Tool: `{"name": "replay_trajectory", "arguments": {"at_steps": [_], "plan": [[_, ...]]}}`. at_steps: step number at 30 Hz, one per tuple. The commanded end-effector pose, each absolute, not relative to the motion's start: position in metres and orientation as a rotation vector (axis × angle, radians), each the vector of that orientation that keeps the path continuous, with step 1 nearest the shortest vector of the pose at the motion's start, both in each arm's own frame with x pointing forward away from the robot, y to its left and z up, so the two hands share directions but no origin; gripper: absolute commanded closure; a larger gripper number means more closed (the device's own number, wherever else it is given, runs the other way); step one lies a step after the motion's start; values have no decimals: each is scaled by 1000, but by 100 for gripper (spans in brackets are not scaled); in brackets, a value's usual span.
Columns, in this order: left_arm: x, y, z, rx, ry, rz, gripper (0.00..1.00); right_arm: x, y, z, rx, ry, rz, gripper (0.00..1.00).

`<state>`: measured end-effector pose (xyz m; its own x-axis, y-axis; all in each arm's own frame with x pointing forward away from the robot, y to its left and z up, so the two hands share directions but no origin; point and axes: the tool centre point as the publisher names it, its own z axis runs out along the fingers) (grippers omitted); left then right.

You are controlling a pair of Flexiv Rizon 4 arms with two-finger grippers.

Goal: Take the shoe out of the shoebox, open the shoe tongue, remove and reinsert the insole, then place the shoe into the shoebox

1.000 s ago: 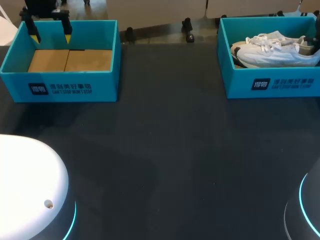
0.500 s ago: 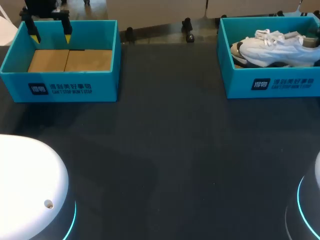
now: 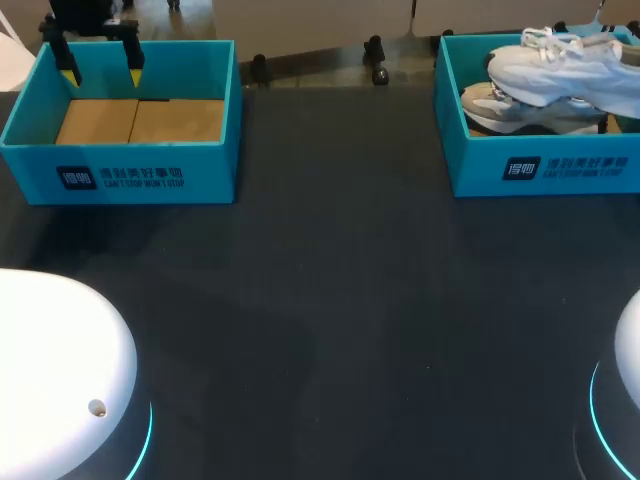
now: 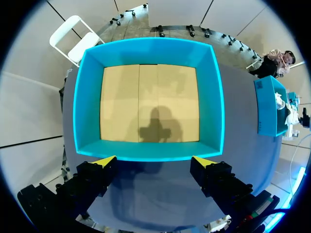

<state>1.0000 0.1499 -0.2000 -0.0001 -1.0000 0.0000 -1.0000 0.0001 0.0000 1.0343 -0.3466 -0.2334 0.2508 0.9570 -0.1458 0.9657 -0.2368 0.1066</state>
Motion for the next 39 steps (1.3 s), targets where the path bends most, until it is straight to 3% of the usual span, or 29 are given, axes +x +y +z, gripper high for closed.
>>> {"name": "replay_trajectory", "arguments": {"at_steps": [1,21,39], "plan": [[1000,150,-200,2221,-2222,0,0,1019,-331,-201,2318,1825,-85,100],[1000,150,-200,2221,-2222,0,0,942,-266,-134,2314,1806,-150,100],[1000,150,-200,2221,-2222,0,0,874,-204,-136,2366,1764,-172,100]]}}
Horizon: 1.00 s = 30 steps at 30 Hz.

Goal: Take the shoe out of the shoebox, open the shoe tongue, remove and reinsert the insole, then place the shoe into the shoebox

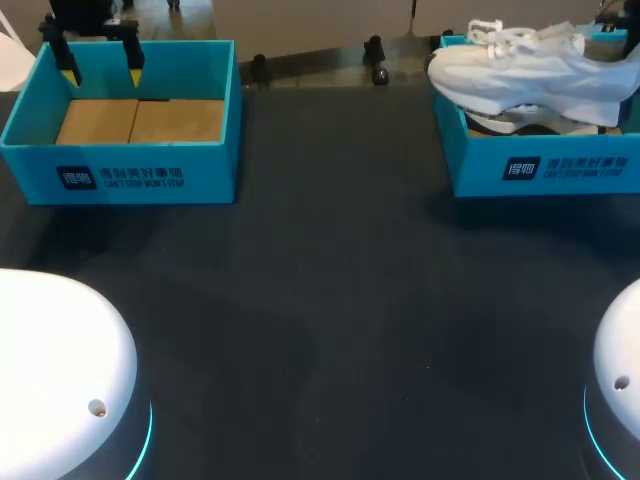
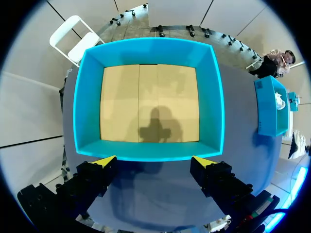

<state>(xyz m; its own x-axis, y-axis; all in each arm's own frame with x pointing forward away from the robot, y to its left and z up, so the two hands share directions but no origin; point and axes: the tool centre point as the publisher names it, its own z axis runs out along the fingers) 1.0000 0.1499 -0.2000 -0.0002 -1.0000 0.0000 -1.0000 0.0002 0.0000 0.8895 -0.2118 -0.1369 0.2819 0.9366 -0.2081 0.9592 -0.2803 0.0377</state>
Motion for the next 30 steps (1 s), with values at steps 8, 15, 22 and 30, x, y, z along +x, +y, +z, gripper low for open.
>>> {"name": "replay_trajectory", "arguments": {"at_steps": [8,15,22,30], "plan": [[1000,150,-200,-2221,2222,0,0,868,-197,-137,2381,1765,-187,100],[1000,150,-200,-2221,2222,0,0,868,-197,-137,2381,1765,-187,100],[1000,150,-200,-2221,2222,0,0,867,-192,-135,2362,1770,-182,100],[1000,150,-200,-2221,2222,0,0,834,-157,-110,2303,1771,-165,100]]}}
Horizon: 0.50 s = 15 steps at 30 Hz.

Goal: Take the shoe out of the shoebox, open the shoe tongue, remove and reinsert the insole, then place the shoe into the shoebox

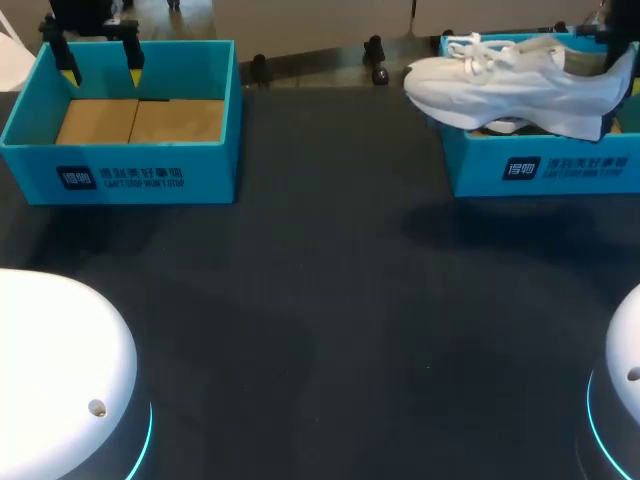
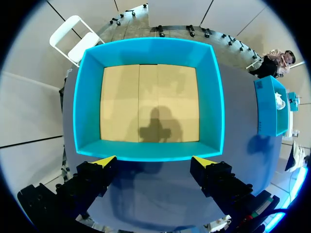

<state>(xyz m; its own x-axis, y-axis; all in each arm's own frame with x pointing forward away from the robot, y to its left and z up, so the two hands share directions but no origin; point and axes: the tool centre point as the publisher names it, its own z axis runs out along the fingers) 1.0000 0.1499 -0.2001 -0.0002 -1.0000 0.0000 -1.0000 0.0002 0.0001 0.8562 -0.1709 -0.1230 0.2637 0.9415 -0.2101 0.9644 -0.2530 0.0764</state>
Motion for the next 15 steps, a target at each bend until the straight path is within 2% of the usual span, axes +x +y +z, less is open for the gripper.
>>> {"name": "replay_trajectory", "arguments": {"at_steps": [1,15], "plan": [[1000,150,-200,2221,-2222,0,0,829,-151,-109,2296,1770,-161,100],[1000,150,-200,2221,-2222,0,0,775,-72,-141,2176,1827,-215,100]]}}
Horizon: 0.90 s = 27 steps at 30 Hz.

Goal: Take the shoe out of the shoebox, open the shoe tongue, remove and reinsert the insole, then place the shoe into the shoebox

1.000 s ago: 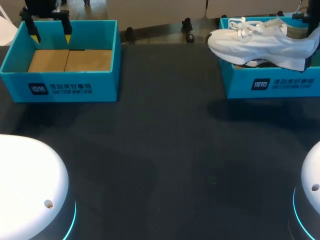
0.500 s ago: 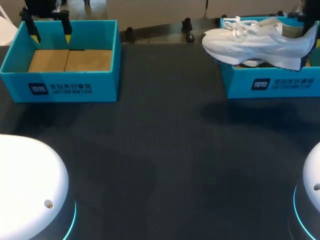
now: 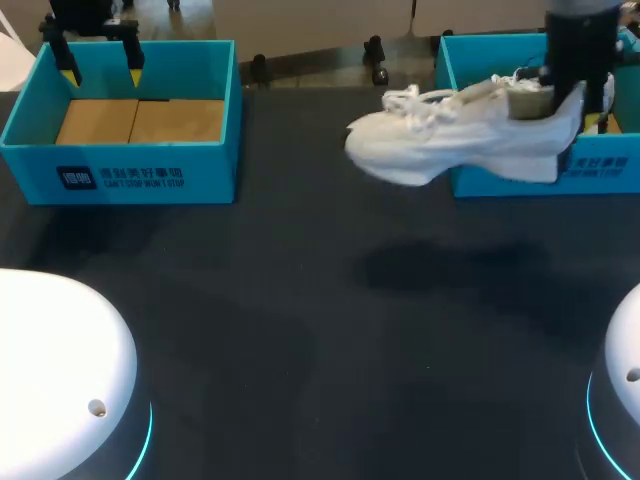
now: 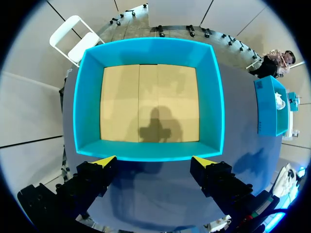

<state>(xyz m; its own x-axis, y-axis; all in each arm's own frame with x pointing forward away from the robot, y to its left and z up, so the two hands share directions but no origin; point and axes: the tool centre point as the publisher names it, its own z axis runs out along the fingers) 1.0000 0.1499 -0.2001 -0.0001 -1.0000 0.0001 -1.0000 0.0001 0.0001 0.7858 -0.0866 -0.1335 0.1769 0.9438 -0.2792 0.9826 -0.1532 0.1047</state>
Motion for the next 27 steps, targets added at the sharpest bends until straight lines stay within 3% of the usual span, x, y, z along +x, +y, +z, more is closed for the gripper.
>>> {"name": "replay_trajectory", "arguments": {"at_steps": [1,27], "plan": [[1000,150,-200,2221,-2222,0,0,771,-68,-143,2180,1831,-209,100],[1000,150,-200,2221,-2222,0,0,750,-42,-165,2188,1838,-202,100]]}}
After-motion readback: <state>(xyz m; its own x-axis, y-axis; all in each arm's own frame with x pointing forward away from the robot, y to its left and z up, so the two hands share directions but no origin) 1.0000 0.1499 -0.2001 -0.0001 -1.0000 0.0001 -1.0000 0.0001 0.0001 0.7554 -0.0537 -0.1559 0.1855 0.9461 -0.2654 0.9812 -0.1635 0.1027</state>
